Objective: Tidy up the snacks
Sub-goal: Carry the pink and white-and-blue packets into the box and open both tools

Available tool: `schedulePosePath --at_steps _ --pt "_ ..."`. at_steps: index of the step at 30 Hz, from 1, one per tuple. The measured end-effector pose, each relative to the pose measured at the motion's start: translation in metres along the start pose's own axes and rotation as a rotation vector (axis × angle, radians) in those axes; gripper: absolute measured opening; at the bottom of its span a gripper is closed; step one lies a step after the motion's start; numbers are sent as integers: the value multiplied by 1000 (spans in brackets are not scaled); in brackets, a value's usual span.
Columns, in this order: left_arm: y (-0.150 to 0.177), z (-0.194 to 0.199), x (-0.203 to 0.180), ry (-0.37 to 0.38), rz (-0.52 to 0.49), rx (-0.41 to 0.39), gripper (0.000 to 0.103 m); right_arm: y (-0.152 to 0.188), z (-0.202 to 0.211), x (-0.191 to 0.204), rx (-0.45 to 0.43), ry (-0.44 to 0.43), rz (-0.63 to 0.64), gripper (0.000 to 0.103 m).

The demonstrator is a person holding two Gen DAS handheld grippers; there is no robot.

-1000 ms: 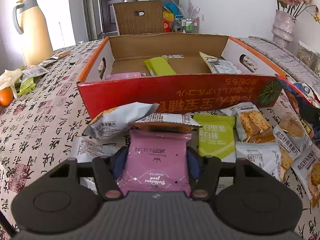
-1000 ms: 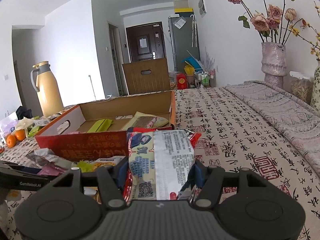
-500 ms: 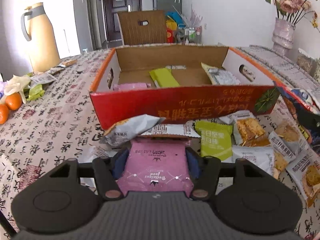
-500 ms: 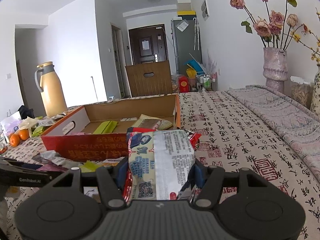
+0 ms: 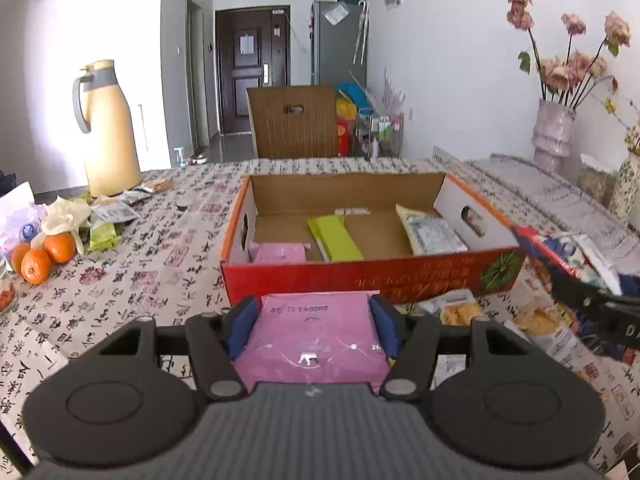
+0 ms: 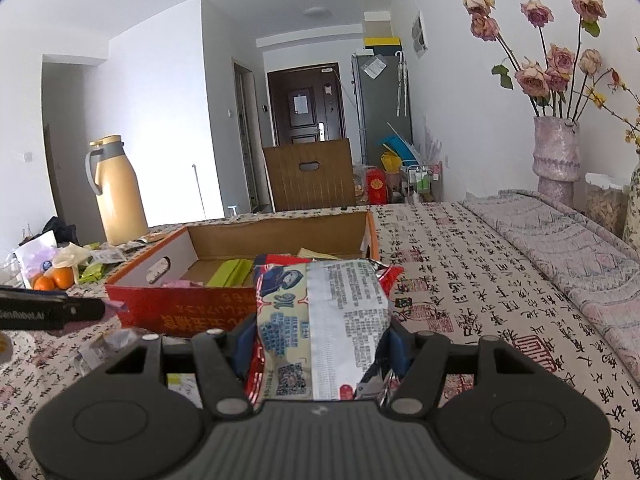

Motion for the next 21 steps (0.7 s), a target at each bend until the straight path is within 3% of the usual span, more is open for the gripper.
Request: schedulePosePath --at_steps 21 --pt "-41 -3 11 -35 9 -99 62 -29 -22 22 -46 -32 36 62"
Point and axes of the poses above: each gripper's, at about its wrist camera, not at the fingertips, and z roughly against the way its jaws point, x to its left, y to its underside, the point moved 2 cm from there along -z, roughly the way its jaws point, and after that the axes turned 11 degrees about -z, right-handed, at the moved point
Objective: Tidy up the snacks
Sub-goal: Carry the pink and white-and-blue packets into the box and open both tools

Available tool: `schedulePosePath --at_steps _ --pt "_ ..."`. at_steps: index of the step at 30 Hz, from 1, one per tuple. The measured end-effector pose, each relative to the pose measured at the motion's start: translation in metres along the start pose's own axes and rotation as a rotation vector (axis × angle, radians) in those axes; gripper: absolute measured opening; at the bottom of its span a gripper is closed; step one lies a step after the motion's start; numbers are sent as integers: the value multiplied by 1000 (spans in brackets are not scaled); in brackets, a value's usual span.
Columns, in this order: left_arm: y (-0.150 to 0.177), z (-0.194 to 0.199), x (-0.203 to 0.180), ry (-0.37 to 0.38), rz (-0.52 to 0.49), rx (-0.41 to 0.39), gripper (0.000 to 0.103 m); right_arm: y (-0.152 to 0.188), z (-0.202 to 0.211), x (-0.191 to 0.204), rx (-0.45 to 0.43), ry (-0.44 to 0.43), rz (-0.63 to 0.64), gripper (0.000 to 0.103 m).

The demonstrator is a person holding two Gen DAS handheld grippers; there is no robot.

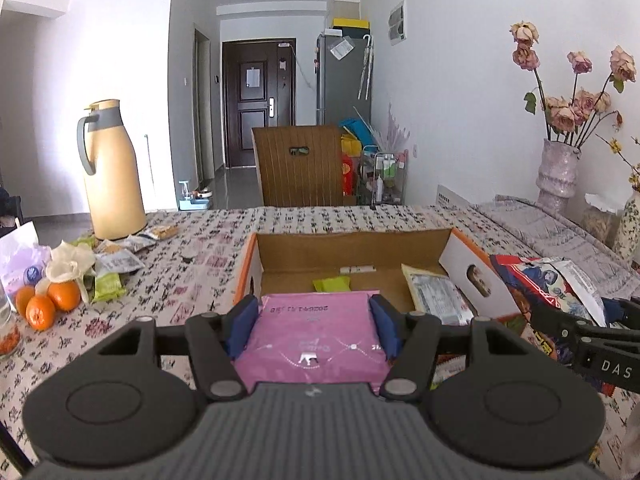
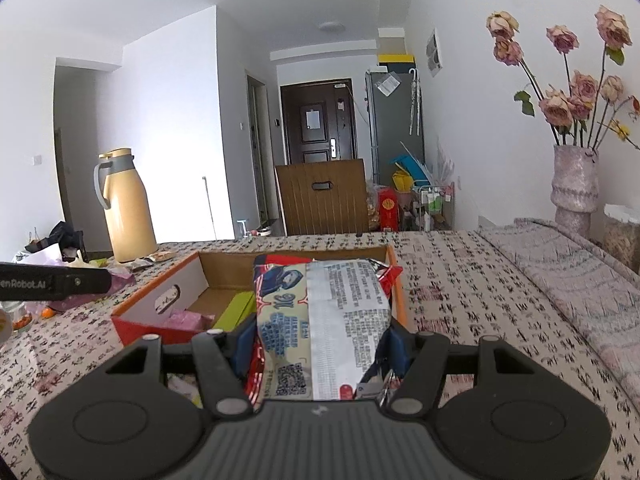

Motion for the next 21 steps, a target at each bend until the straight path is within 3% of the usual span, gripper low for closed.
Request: schedulePosePath --at_steps 21 --pt "-48 -80 8 -48 4 -35 62 -54 -94 22 -29 -24 100 62"
Point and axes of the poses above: each gripper's, at about its wrist camera, not at the fingertips, and z roughly against the way its jaws point, x to its left, y to its underside, the point moved 2 cm from there along -z, roughly the way its jaws point, and after that the axes turned 11 degrees about -z, right-handed, at the moved point
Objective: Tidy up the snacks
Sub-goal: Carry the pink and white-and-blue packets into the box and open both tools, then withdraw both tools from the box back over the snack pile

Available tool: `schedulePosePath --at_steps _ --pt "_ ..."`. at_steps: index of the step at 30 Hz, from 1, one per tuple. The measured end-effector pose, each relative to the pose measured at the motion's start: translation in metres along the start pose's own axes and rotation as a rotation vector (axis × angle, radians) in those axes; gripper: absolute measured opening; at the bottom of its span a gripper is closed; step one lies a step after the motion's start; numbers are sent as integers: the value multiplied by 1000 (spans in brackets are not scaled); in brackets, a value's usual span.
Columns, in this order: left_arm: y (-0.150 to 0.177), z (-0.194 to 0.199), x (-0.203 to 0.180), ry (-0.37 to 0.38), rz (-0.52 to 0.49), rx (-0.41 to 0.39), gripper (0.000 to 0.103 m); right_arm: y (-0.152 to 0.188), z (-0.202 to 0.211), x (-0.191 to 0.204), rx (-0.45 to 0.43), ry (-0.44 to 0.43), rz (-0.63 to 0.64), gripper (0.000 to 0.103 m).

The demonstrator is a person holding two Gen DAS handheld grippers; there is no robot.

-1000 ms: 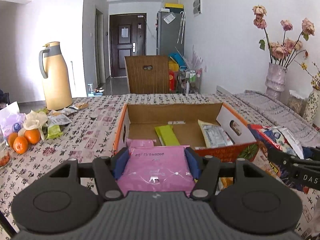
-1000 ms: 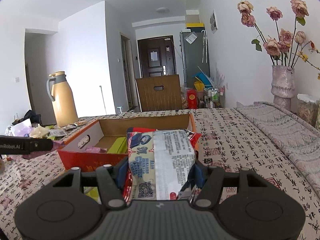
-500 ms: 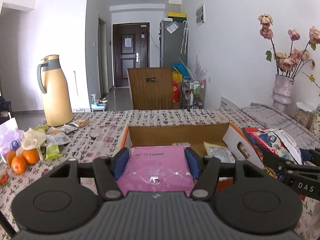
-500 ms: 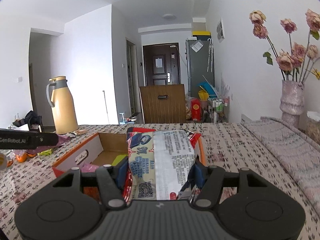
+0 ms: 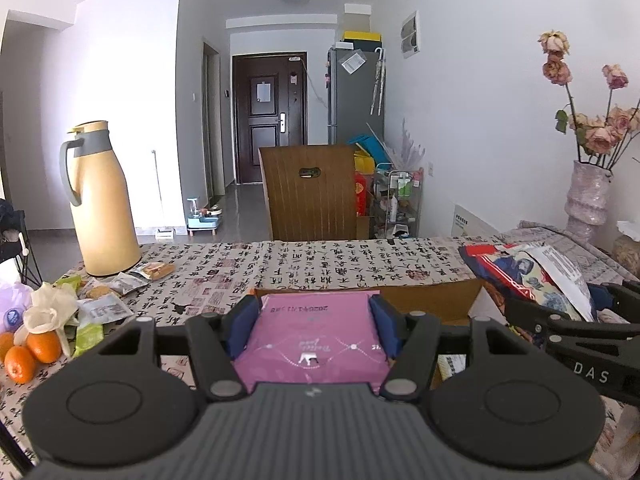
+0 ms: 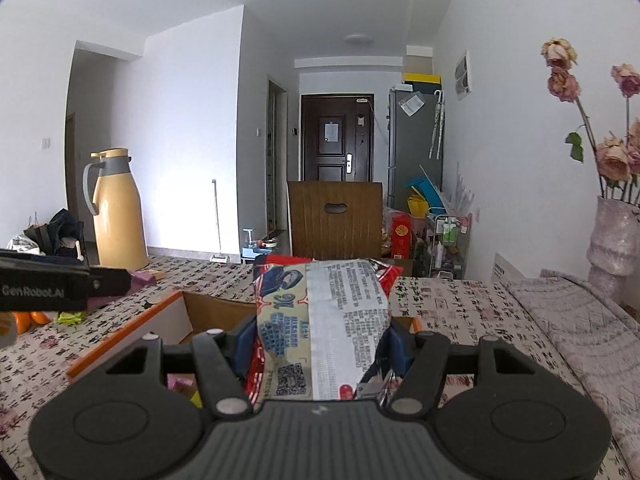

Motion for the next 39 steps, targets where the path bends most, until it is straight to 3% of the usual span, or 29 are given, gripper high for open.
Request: schedulePosePath --at_steps 10,19,22,24,26,28,39 --pt "21 -46 5 14 36 79 62 12 -34 -10 44 -19 -28 62" --pt "31 -63 2 19 30 128 62 22 -52 -15 108 -2 -46 62" --pt "32 -63 0 24 23 131 63 24 -53 -16 118 1 -41 67" --pt "31 -60 1 23 26 120 68 24 -52 -15 116 5 -38 78" --pt "29 -57 3 5 32 107 90 23 -50 -16 104 8 -39 92" --pt "29 -54 4 -18 42 93 101 22 -48 -17 94 5 -48 103" --pt "29 -50 5 -13 61 90 103 20 -41 -18 71 3 -64 103"
Point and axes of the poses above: each gripper's, at about its wrist camera, not at the fingertips, and z roughly against the way its jaws point, x to its left, y to its underside, the point moved 2 cm from there along -z, roughly the way its jaws point, and after that the axes turned 11 degrees about -z, right-handed, at the moved point
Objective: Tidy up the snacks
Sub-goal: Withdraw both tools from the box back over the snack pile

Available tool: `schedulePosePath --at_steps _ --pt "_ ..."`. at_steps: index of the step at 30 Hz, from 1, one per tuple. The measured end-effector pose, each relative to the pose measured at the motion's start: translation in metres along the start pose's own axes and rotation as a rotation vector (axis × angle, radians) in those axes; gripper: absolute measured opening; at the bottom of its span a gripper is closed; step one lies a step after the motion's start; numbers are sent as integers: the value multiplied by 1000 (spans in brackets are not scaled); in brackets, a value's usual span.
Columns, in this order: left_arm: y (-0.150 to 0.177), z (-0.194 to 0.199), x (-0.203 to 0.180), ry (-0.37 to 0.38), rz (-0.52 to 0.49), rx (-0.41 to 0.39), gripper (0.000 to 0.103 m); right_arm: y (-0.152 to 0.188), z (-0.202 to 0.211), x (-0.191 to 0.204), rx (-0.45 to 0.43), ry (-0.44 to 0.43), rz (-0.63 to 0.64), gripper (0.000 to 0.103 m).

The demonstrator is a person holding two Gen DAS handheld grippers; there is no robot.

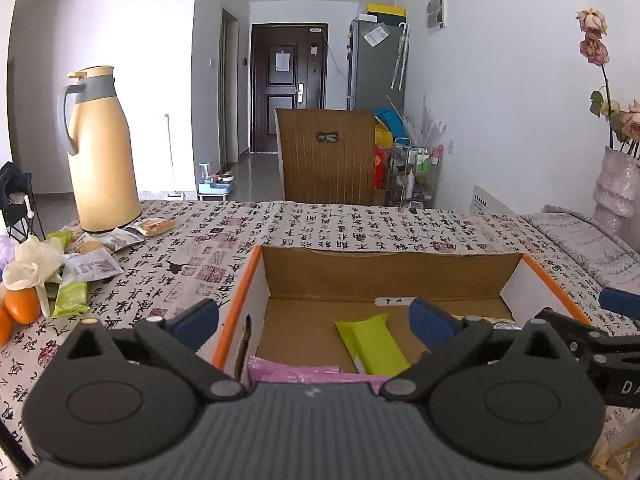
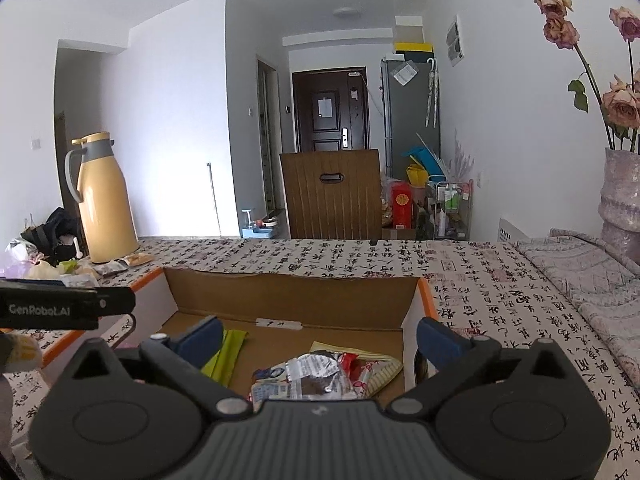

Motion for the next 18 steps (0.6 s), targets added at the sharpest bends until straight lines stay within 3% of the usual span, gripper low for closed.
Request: schedulePosePath --at_steps 18 --pt "-13 49 -1 -16 -6 -72 103 -17 39 17 -77 18 69 103"
Point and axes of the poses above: each gripper's, at about its wrist camera, not at the fingertips, and z roughly against the way its jaws point, x to its left, y to its underside, the point moved 2 cm from there along -z, roughly the way its jaws point, and after that the axes turned 11 degrees about -z, right-handed, at the moved point
